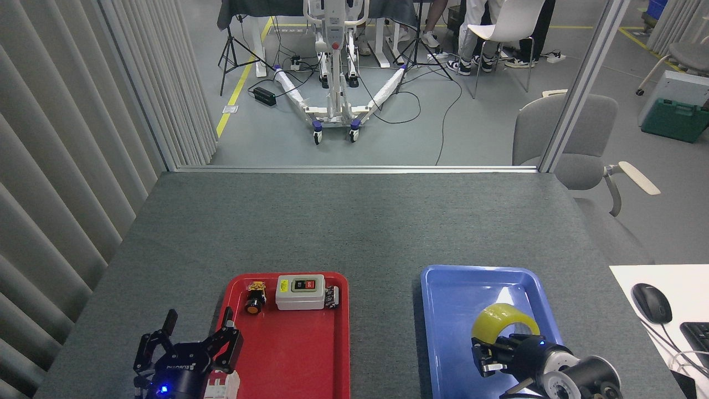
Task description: Place and move tape with both arms
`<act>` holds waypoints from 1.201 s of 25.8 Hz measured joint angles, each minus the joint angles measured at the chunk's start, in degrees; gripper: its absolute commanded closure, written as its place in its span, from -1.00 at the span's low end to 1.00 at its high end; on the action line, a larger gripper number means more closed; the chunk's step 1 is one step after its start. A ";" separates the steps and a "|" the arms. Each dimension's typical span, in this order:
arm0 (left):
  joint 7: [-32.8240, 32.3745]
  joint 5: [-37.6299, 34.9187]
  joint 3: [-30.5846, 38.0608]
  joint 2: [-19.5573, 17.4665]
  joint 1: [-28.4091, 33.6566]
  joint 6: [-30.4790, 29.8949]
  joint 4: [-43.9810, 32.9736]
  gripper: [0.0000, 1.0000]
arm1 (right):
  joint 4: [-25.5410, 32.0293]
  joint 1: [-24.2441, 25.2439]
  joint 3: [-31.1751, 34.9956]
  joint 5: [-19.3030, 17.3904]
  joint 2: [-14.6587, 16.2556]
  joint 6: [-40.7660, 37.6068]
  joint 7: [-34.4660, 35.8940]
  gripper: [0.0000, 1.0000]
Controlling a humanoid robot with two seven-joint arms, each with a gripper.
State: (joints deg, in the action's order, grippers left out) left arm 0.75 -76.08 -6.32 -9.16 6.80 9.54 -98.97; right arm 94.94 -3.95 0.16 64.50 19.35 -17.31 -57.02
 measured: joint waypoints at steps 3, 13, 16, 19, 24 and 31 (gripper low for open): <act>0.46 -3.30 -0.15 0.04 -0.06 -2.07 0.04 -0.99 | -0.06 -0.26 0.02 -0.12 -0.07 1.50 -0.39 0.69; 0.56 -9.50 -1.06 1.03 -0.64 -3.62 0.63 -0.99 | -0.29 0.05 0.09 -0.01 0.04 2.77 0.47 -1.00; 0.34 -8.90 -1.06 1.47 -0.77 -3.65 0.67 -0.99 | -0.30 0.44 0.62 0.00 0.06 2.39 1.40 -1.00; 0.24 -8.32 -1.06 1.62 -1.35 -3.66 0.67 -0.99 | -0.09 1.89 2.29 -0.01 0.05 1.92 5.01 -1.00; 0.13 -8.00 -1.06 1.68 -1.89 -3.98 0.68 -0.99 | 0.16 4.63 3.75 0.15 0.02 1.50 23.74 -0.98; 0.12 -6.38 -1.02 1.58 -1.95 -4.50 0.66 -0.99 | 0.05 8.73 3.96 5.99 -0.61 5.65 54.05 -0.91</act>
State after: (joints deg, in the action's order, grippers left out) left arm 0.87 -82.46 -7.33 -7.57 4.85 5.04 -98.31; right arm 94.99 4.78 4.12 70.48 18.74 -11.66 -2.97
